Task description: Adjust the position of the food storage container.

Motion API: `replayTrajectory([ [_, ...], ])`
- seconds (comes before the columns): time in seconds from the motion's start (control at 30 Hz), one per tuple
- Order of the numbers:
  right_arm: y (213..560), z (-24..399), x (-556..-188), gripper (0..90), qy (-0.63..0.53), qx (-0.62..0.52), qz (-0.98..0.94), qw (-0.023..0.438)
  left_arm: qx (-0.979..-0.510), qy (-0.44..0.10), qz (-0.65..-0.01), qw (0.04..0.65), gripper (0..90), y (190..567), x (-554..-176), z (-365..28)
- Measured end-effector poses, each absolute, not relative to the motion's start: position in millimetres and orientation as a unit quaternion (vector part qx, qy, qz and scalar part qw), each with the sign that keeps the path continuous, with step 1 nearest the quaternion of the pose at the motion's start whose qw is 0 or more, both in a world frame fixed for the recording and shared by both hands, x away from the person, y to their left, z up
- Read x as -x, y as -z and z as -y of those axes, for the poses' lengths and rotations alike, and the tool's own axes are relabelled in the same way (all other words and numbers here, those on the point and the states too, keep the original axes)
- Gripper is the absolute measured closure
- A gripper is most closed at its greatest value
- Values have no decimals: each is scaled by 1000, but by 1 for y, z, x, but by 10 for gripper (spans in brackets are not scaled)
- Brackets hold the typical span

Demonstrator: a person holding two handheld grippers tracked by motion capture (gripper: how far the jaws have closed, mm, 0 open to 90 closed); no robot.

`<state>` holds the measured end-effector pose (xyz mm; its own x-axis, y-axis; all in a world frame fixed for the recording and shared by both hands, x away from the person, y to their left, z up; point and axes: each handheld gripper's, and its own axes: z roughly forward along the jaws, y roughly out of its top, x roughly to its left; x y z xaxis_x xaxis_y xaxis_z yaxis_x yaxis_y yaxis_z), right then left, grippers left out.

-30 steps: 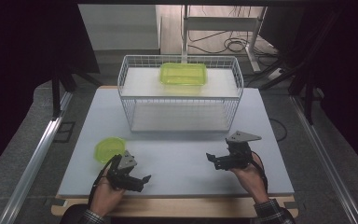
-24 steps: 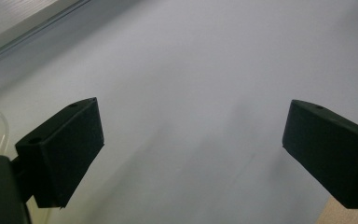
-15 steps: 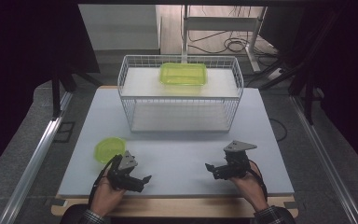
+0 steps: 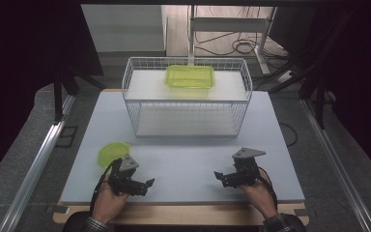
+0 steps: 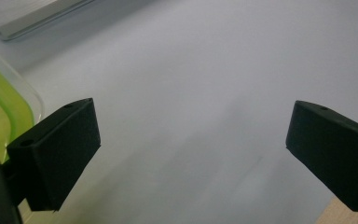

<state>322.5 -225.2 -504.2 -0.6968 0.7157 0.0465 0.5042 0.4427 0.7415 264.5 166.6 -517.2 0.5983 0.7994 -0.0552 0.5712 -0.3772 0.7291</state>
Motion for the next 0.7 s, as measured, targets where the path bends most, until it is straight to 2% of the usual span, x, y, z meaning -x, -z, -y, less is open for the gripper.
replayTrajectory([
  [0.2, 505, 225, -323, 8, -379, -362, -840, 142, -804, -135, -416, 402, 16, 508, -263, -166],
  [0.33, 505, 227, -323, 8, -378, -363, -839, 144, -810, -143, -410, 394, 73, 502, -263, -163],
  [0.47, 504, 228, -324, 11, -379, -366, -837, 147, -817, -143, -404, 387, 201, 494, -265, -164],
  [0.57, 505, 227, -324, 15, -376, -364, -839, 148, -816, -138, -405, 389, 377, 486, -269, -168],
  [0.63, 506, 227, -325, 16, -374, -364, -840, 147, -817, -133, -405, 388, 531, 482, -273, -172],
  [0.7, 507, 227, -325, 17, -371, -364, -841, 147, -816, -136, -412, 382, 617, 479, -278, -178],
])
